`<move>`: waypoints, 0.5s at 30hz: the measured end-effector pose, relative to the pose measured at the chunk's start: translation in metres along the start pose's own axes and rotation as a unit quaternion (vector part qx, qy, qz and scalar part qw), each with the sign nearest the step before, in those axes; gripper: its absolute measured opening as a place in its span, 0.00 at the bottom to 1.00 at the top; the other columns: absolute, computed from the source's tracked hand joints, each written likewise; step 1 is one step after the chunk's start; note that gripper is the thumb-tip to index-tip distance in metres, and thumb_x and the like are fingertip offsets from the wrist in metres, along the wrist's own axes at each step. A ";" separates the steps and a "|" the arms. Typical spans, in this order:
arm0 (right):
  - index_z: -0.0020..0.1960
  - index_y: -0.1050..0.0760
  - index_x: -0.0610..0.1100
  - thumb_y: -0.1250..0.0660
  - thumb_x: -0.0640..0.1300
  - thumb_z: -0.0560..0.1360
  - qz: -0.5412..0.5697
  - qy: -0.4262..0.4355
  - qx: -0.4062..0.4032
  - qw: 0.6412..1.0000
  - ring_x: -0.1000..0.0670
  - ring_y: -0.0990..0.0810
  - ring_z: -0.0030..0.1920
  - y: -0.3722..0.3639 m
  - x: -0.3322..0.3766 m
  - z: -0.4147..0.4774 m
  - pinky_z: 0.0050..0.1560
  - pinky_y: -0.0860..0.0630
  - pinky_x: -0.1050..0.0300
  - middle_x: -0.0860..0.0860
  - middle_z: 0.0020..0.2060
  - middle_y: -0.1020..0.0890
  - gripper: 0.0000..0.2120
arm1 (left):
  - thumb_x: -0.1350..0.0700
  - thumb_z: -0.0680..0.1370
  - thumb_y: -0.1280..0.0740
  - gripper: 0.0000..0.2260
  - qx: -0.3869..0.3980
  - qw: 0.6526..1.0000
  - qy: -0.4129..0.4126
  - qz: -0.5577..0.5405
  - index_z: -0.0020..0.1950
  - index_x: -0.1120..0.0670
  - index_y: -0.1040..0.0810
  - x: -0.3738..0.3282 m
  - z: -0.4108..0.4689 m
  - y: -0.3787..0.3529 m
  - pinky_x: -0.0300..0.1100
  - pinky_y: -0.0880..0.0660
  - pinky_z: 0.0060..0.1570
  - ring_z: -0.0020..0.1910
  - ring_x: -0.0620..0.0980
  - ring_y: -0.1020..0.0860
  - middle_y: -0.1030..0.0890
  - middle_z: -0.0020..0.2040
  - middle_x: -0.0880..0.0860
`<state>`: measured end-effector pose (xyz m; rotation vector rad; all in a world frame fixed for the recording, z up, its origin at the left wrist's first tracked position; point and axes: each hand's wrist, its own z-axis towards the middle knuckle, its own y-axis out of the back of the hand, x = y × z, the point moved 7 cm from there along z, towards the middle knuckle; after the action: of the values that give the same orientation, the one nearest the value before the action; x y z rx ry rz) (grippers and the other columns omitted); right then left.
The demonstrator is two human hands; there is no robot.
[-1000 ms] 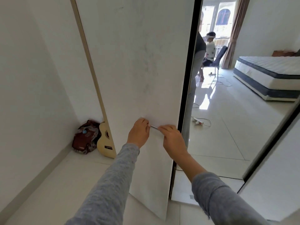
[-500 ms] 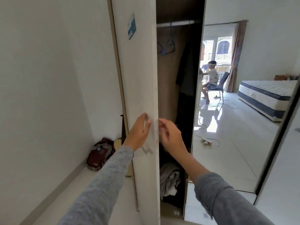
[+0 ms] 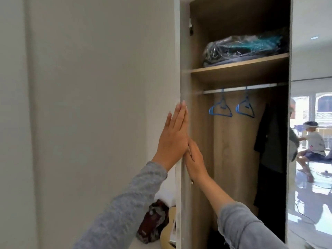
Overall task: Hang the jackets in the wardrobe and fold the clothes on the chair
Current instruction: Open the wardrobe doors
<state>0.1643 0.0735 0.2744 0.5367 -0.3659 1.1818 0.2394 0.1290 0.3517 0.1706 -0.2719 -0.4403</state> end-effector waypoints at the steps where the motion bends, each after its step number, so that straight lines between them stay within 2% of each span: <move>1: 0.73 0.38 0.47 0.48 0.49 0.82 -0.001 -0.001 0.009 1.000 0.53 0.35 0.71 -0.008 -0.005 0.010 0.73 0.38 0.50 0.51 0.71 0.33 0.21 | 0.66 0.75 0.40 0.31 0.002 1.000 -0.003 0.013 0.75 0.64 0.49 0.007 0.001 0.000 0.47 0.54 0.75 0.76 0.53 0.52 0.47 0.77 0.59; 5: 0.76 0.48 0.52 0.49 0.49 0.82 0.005 0.000 0.049 0.999 0.58 0.46 0.74 -0.032 -0.024 0.038 0.75 0.48 0.56 0.55 0.76 0.44 0.23 | 0.62 0.76 0.49 0.26 0.002 0.998 -0.007 0.062 0.74 0.66 0.44 0.031 0.000 0.006 0.48 0.49 0.75 0.76 0.55 0.49 0.44 0.76 0.61; 8: 0.76 0.50 0.54 0.50 0.52 0.82 0.001 0.017 0.052 0.999 0.60 0.50 0.75 -0.044 -0.034 0.051 0.74 0.51 0.60 0.58 0.76 0.47 0.24 | 0.63 0.74 0.44 0.27 -0.001 0.991 -0.003 0.131 0.74 0.66 0.41 0.047 -0.004 0.006 0.48 0.48 0.74 0.76 0.55 0.48 0.43 0.76 0.62; 11: 0.77 0.51 0.50 0.50 0.50 0.82 -0.013 0.035 0.044 0.998 0.58 0.51 0.75 -0.055 -0.037 0.062 0.71 0.55 0.65 0.56 0.76 0.49 0.24 | 0.62 0.74 0.40 0.27 0.005 0.981 0.008 0.192 0.73 0.66 0.39 0.060 -0.005 0.007 0.47 0.49 0.75 0.76 0.55 0.47 0.41 0.75 0.61; 15: 0.77 0.50 0.47 0.47 0.46 0.82 -0.016 0.062 0.038 0.997 0.54 0.51 0.76 -0.073 -0.036 0.070 0.71 0.54 0.64 0.52 0.77 0.48 0.25 | 0.58 0.75 0.41 0.27 0.030 0.964 0.037 0.261 0.74 0.64 0.39 0.078 -0.013 0.003 0.45 0.53 0.74 0.76 0.54 0.46 0.41 0.75 0.61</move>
<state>0.2213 -0.0148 0.2978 0.5305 -0.2049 1.1956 0.3127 0.0986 0.3573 0.1677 -0.2451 0.0986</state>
